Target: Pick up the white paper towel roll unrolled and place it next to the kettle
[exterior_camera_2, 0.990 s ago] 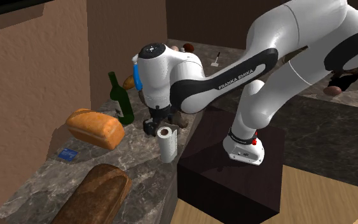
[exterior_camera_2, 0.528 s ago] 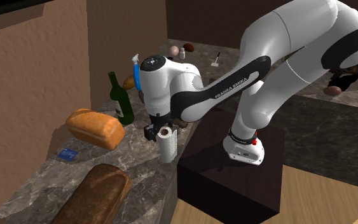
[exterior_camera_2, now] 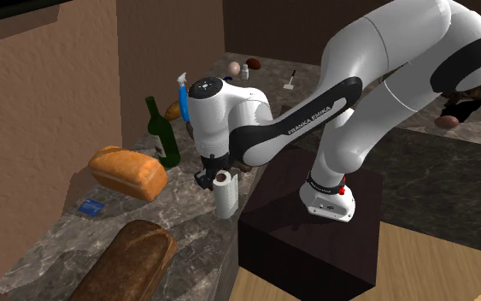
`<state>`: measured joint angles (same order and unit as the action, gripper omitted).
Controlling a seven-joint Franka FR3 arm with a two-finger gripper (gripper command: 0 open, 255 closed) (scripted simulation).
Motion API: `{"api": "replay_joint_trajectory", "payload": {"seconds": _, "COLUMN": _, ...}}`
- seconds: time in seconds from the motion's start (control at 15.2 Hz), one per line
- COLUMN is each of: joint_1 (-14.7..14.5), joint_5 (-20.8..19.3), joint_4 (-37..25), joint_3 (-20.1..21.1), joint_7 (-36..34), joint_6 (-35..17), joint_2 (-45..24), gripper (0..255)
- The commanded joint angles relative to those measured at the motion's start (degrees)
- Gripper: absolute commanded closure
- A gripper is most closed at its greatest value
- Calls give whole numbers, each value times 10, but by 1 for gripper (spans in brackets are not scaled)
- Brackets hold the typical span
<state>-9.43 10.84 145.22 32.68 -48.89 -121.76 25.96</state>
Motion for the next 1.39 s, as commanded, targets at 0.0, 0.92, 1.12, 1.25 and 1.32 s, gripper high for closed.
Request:
{"api": "replay_joint_trajectory", "payload": {"seconds": 0.0, "joint_1": 0, "joint_5": 0, "joint_4": 0, "joint_3": 0, "joint_7": 0, "joint_6": 0, "joint_2": 0, "gripper": 255}}
{"api": "replay_joint_trajectory", "payload": {"seconds": 0.92, "joint_1": -2, "joint_5": 0, "joint_4": -31, "joint_3": -14, "joint_7": 7, "joint_6": 52, "joint_2": 21, "gripper": 255}}
{"api": "replay_joint_trajectory", "payload": {"seconds": 1.12, "joint_1": -2, "joint_5": -1, "joint_4": -48, "joint_3": -20, "joint_7": 9, "joint_6": 77, "joint_2": 30, "gripper": 255}}
{"api": "replay_joint_trajectory", "payload": {"seconds": 1.25, "joint_1": -2, "joint_5": -2, "joint_4": -60, "joint_3": -24, "joint_7": 11, "joint_6": 94, "joint_2": 34, "gripper": 255}}
{"api": "replay_joint_trajectory", "payload": {"seconds": 1.32, "joint_1": -2, "joint_5": -2, "joint_4": -66, "joint_3": -26, "joint_7": 11, "joint_6": 102, "joint_2": 37, "gripper": 255}}
